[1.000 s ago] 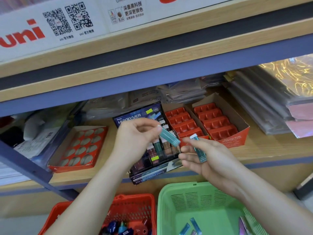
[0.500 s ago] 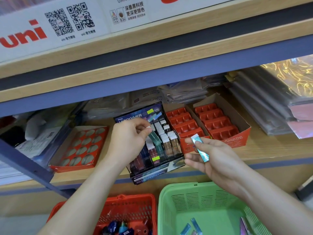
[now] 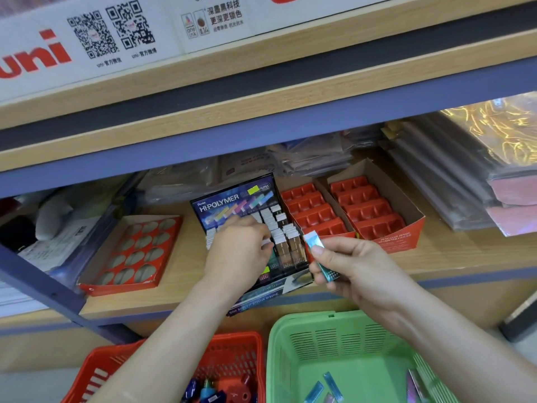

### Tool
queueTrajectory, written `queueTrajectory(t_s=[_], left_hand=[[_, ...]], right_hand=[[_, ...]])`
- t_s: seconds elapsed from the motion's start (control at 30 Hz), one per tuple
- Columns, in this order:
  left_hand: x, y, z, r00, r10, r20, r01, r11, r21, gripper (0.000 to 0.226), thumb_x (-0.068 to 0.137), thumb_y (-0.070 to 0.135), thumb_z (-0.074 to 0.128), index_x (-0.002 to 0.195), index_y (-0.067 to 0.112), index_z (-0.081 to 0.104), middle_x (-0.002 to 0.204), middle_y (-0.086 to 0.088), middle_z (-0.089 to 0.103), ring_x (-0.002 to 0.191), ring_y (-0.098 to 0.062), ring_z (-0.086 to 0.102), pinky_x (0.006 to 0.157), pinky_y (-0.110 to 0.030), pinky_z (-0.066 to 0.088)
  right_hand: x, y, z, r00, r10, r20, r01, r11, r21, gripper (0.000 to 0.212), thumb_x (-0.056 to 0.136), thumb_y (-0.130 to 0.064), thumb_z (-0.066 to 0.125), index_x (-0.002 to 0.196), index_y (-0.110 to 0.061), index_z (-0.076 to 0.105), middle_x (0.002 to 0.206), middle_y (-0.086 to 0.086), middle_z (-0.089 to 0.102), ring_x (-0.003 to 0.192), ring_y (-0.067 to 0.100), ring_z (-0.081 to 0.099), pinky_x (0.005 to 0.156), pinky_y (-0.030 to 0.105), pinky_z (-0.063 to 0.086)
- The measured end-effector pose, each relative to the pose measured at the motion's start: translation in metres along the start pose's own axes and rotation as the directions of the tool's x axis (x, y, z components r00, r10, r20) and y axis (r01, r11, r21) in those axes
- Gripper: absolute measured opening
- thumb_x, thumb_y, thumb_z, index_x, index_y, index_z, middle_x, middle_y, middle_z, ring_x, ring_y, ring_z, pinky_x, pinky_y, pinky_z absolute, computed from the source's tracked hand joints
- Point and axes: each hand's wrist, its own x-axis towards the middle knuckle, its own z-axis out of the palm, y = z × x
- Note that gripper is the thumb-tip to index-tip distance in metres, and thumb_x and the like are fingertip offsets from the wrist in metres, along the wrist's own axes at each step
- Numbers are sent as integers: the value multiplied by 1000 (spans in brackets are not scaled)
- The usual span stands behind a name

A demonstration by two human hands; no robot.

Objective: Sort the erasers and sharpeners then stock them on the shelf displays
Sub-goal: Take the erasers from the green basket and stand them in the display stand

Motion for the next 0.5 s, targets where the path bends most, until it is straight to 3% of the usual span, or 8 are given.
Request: queueTrajectory(t_s=[0.1, 0.17, 0.2, 0.23, 0.27, 0.3, 0.4, 0.5], left_hand=[[-1, 4, -2, 999, -48, 8, 48, 999, 22, 12, 84, 21, 66, 95, 20, 72, 92, 2, 67, 94, -21, 55, 86, -28, 41], [-4, 10, -14, 986, -168, -8, 162, 962, -220, 11, 88, 20, 62, 92, 23, 72, 86, 11, 68, 80, -6, 56, 72, -15, 40], [-5, 14, -20, 971, -233, 60, 236, 874, -426, 11, 90, 20, 62, 89, 23, 72, 81, 14, 68, 71, 1, 56, 67, -10, 40], [-7, 20, -27, 954, -245, 175, 300, 720, -626, 11, 91, 20, 62, 88, 22, 73, 77, 13, 70, 66, 3, 58, 64, -8, 43], [-9, 26, -34, 940, -208, 272, 342, 563, -752, 10, 90, 20, 64, 88, 21, 73, 75, 10, 72, 65, 2, 61, 63, -11, 47], [-12, 30, -39, 932, -167, 322, 362, 486, -796, 7, 88, 18, 67, 88, 20, 74, 76, 7, 73, 67, -2, 64, 63, -15, 51], [-15, 32, -46, 936, -205, 287, 352, 475, -807, 11, 80, 10, 75, 81, 20, 74, 73, 1, 73, 67, -10, 67, 65, -22, 56], [-9, 12, -48, 921, -373, 111, 333, 610, -718, 11, 78, 15, 78, 81, 25, 74, 71, 5, 72, 67, -4, 67, 66, -18, 55]], right_hand=[[0, 1, -1, 999, 21, 36, -23, 998, 56, 15, 89, 5, 60, 97, -2, 70, 85, 16, 70, 71, 19, 70, 65, 24, 60], [-1, 2, 0, 998, 14, 58, -16, 999, 34, 19, 89, 8, 60, 101, -1, 71, 90, 18, 66, 75, 21, 71, 67, 25, 60], [0, 3, 0, 998, 6, 62, -7, 1000, 10, 20, 88, 8, 61, 104, -1, 71, 92, 18, 63, 76, 22, 72, 66, 23, 59], [0, 3, 1, 998, -1, 63, 2, 1000, -14, 21, 87, 7, 62, 105, -1, 71, 92, 19, 60, 76, 22, 72, 65, 22, 58], [-1, 4, 1, 998, -10, 63, 12, 999, -33, 21, 86, 7, 64, 105, -1, 71, 90, 18, 58, 75, 22, 72, 64, 22, 57], [-1, 4, 2, 998, -20, 63, 23, 998, -50, 21, 86, 7, 65, 105, -1, 71, 89, 18, 58, 75, 22, 72, 63, 21, 57], [-3, 3, 5, 998, -52, 38, 56, 994, -90, 18, 85, 4, 67, 101, -2, 71, 86, 17, 63, 72, 19, 72, 60, 21, 56], [-4, 2, 4, 995, -88, -35, 81, 981, -178, 16, 90, 1, 62, 98, -9, 72, 85, 13, 65, 69, 11, 68, 58, 23, 56]])
